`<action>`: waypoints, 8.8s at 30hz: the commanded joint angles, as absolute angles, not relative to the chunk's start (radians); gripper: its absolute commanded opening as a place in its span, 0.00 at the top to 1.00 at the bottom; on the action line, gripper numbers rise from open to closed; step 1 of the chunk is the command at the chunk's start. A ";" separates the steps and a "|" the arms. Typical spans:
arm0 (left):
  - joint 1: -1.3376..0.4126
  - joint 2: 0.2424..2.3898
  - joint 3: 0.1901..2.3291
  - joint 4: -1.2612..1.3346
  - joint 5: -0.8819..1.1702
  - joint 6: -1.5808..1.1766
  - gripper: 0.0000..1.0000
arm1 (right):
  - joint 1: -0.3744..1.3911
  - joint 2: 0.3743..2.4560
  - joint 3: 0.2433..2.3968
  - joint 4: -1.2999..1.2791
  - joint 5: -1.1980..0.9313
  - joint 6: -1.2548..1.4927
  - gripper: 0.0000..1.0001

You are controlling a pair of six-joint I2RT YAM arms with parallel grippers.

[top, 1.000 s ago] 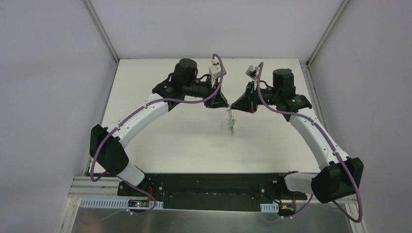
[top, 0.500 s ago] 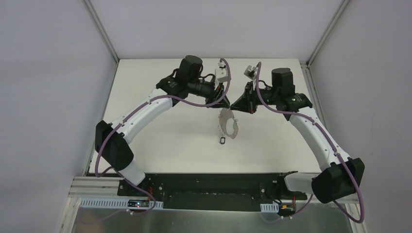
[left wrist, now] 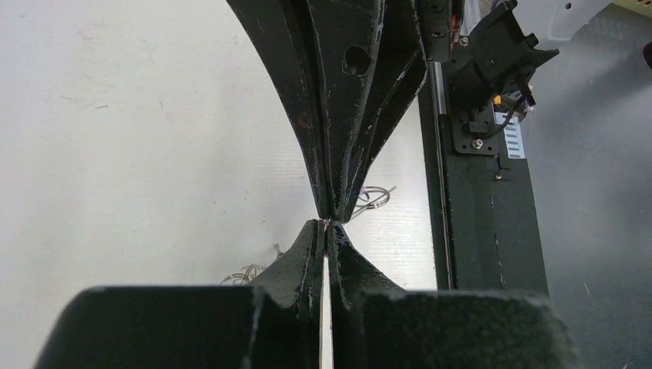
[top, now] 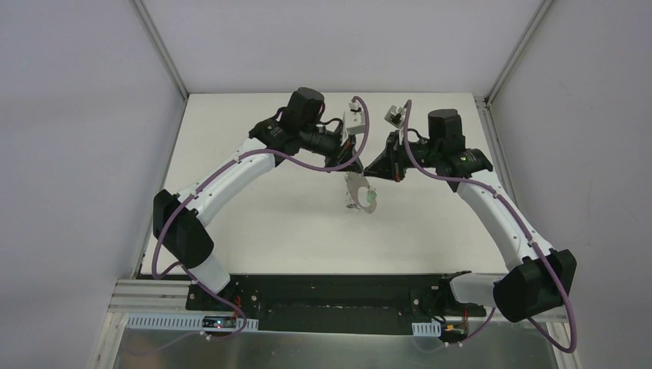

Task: Put the keys on the keyring

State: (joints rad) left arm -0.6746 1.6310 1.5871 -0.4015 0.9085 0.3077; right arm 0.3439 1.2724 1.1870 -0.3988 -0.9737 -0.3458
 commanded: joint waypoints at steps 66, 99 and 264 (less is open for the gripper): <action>-0.683 1.443 1.380 -0.046 0.482 -0.175 1.00 | 0.357 1.219 0.968 -0.167 -0.861 -0.403 0.98; -0.757 1.511 1.491 -0.262 0.271 -0.023 1.00 | 0.357 1.201 0.974 -0.167 -0.850 -0.372 1.00; -0.751 1.502 1.436 -0.234 0.916 0.332 0.75 | 0.408 1.190 1.272 -0.625 -0.860 -0.626 1.00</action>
